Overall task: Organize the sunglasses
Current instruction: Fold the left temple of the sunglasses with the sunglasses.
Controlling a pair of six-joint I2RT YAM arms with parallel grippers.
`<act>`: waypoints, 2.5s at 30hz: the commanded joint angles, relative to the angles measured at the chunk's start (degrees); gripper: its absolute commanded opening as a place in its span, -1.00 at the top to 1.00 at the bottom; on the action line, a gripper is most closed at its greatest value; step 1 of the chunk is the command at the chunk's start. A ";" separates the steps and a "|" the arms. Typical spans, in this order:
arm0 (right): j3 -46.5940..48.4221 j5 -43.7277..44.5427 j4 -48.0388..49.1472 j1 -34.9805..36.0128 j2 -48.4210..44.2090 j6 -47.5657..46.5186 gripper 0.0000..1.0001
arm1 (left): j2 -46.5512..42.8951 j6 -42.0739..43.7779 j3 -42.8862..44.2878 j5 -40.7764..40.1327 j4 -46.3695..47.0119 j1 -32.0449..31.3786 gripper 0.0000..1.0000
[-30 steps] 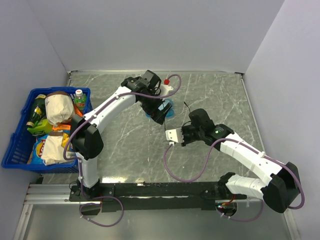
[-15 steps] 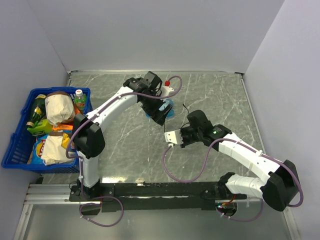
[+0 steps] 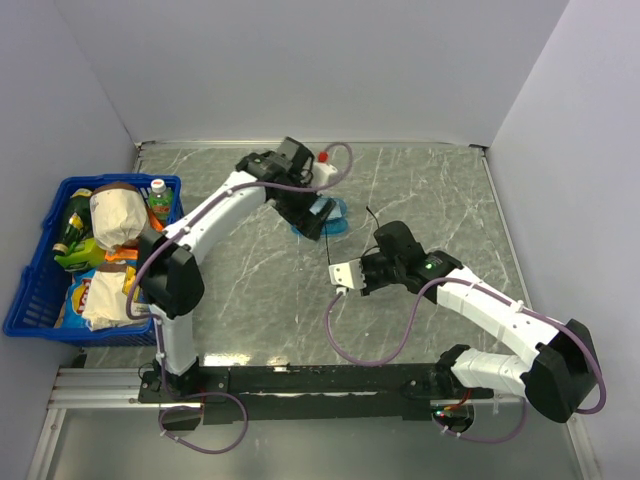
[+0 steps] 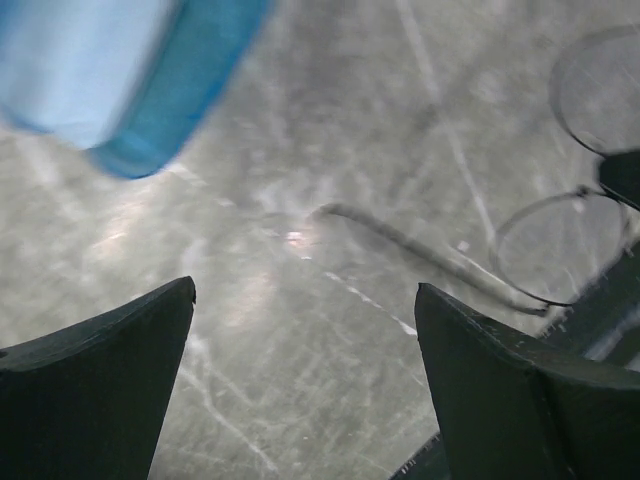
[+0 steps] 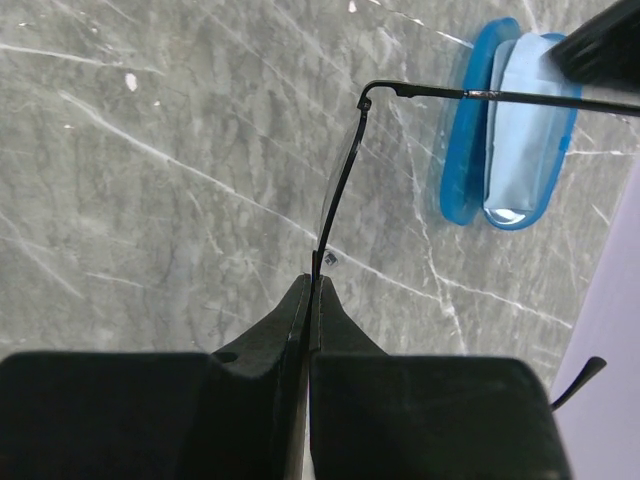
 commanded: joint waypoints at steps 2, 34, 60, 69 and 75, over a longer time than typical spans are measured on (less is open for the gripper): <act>-0.58 0.99 3.48 0.72 -0.68 -0.29 1.00 | -10.12 -3.48 -1.23 -10.34 9.55 4.02 -0.93; -1.81 -0.24 6.83 -1.39 -4.37 1.29 1.00 | -18.93 1.08 -13.29 -7.75 24.61 3.32 -0.93; -3.13 0.46 7.79 -1.22 -4.54 0.41 1.00 | -11.19 0.12 -9.76 -6.78 20.39 -2.92 -0.93; -2.87 -0.15 7.18 -1.22 -4.46 0.50 1.00 | -10.84 0.21 -9.85 -5.38 19.86 -4.15 -0.93; -3.04 -0.94 6.91 -1.22 -4.02 0.15 1.00 | -9.08 0.56 -8.44 -6.08 18.89 -5.82 -0.93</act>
